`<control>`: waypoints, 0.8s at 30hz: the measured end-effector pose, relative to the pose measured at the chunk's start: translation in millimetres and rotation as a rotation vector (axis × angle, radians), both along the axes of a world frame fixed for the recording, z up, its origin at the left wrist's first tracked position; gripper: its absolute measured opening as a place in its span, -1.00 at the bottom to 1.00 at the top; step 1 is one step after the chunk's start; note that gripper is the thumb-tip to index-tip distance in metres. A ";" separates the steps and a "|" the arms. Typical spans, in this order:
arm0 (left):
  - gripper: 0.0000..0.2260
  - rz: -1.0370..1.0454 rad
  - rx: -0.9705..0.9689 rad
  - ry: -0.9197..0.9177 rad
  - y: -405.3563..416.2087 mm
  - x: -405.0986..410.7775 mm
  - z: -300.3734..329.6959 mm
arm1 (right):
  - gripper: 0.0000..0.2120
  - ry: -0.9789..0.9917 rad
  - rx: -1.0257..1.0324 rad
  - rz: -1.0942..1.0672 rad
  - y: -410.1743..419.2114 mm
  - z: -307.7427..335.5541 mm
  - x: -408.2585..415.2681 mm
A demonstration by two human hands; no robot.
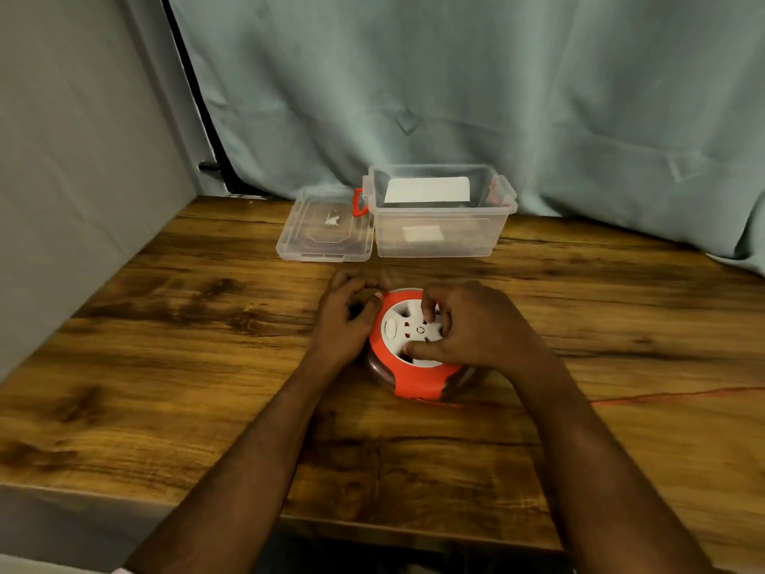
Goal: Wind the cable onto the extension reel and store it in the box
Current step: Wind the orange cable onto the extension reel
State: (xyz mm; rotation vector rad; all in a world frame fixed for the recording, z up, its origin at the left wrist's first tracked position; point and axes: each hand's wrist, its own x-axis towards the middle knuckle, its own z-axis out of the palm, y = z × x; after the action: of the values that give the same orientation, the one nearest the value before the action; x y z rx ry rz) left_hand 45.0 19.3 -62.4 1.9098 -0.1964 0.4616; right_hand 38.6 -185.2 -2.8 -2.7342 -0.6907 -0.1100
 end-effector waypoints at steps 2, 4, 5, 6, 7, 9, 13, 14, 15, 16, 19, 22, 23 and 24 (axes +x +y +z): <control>-0.84 -0.003 -0.001 -0.007 -0.8 -1.2 1.3 | -0.55 -0.022 -0.002 -0.034 5.8 -3.5 -0.5; -0.83 -0.014 -0.024 -0.012 -1.0 -2.1 2.3 | -0.52 -0.030 0.054 -0.042 9.8 -9.6 1.8; -0.82 -0.019 -0.034 -0.014 -0.8 -2.3 2.5 | -0.51 -0.040 0.061 -0.037 10.9 -12.1 2.4; -0.81 -0.022 -0.042 -0.015 -0.7 -2.2 2.6 | -0.51 -0.050 0.059 -0.028 11.2 -13.0 2.7; -0.80 -0.025 -0.046 -0.015 -0.5 -1.5 2.1 | -0.53 -0.059 0.060 -0.014 10.2 -13.4 2.7; -0.76 -0.037 -0.051 -0.010 0.0 -0.3 0.5 | -0.70 -0.070 0.092 0.034 6.1 -9.4 1.5; -0.73 -0.061 -0.048 -0.005 0.9 -0.2 -0.8 | -0.52 -0.007 0.231 0.141 -7.7 -3.9 2.0; -0.74 -0.069 -0.040 -0.007 1.0 -0.8 0.0 | -0.40 0.004 0.212 0.162 -9.8 -4.5 3.6; -0.75 -0.075 -0.030 -0.009 1.0 -1.4 0.8 | -0.32 0.018 0.180 0.178 -10.9 -4.8 4.6; -0.76 -0.080 -0.026 -0.006 0.9 -2.3 1.5 | -0.26 0.035 0.155 0.185 -11.5 -5.1 5.1; -0.77 -0.086 -0.044 0.018 0.6 -3.1 2.8 | -0.16 0.094 0.149 0.170 -15.0 -4.8 7.5; -0.79 -0.076 -0.032 0.013 0.8 -3.0 2.6 | -0.02 0.160 0.142 0.171 -18.1 -3.1 8.7; -0.81 -0.067 -0.015 0.009 1.2 -2.1 1.8 | 0.02 0.170 0.147 0.176 -18.7 -2.7 8.6; -0.83 -0.059 -0.002 0.009 1.4 -1.6 0.9 | 0.06 0.177 0.156 0.177 -19.4 -2.7 8.6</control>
State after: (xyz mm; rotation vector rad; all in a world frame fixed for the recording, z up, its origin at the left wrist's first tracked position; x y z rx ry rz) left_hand 43.5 20.6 -61.5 1.8982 -0.2451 0.4137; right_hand 47.2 -204.6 -5.6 -2.4859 -0.8309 0.1133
